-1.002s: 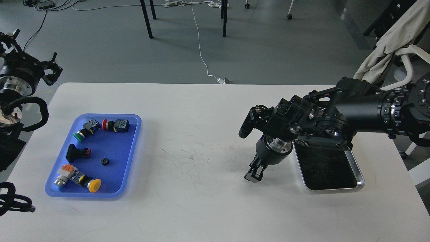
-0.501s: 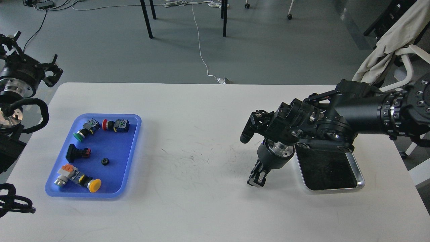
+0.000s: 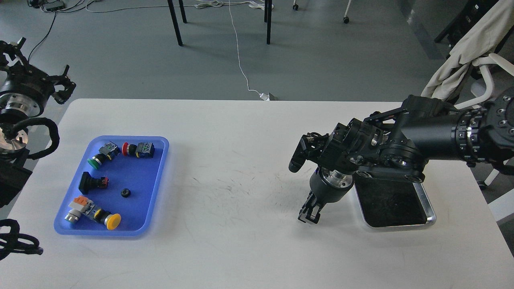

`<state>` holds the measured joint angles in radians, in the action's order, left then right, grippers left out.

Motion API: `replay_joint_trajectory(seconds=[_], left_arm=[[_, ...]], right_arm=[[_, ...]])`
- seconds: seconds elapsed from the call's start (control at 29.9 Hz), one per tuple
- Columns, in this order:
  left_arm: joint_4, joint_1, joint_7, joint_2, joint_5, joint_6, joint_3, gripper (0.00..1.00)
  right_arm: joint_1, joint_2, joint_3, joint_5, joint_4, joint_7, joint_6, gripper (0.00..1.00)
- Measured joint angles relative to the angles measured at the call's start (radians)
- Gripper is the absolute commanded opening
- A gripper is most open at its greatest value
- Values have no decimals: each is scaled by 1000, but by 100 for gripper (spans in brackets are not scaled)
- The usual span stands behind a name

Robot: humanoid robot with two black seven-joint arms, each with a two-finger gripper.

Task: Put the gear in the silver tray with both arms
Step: 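Lower the right gripper onto the black gear and close it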

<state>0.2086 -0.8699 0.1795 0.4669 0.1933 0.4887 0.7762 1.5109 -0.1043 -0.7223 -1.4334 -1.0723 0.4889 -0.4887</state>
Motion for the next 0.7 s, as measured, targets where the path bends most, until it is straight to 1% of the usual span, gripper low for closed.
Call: replay_joint_trajectory(seconds=[0.13, 0.27, 0.43, 0.5, 0.6, 0.67, 0.7], left_arm=[[0, 1, 1, 0, 0, 0, 0, 99], [0, 4, 5, 1, 0, 0, 0, 99], [0, 4, 6, 1, 0, 0, 0, 99], [0, 4, 6, 1, 0, 0, 0, 99], [0, 4, 6, 1, 0, 0, 0, 99], [0, 4, 6, 1, 0, 0, 0, 99], [0, 4, 6, 1, 0, 0, 0, 99]], right_arm=[[0, 0, -9, -2, 0, 0, 0, 30], [2, 0, -11, -5, 1, 0, 0, 21], [2, 0, -11, -11, 7, 0, 0, 20], [2, 1, -10, -12, 7, 0, 0, 13], [2, 1, -9, -13, 7, 0, 0, 10], [2, 1, -9, -13, 7, 0, 0, 3], [2, 1, -9, -13, 7, 0, 0, 1]])
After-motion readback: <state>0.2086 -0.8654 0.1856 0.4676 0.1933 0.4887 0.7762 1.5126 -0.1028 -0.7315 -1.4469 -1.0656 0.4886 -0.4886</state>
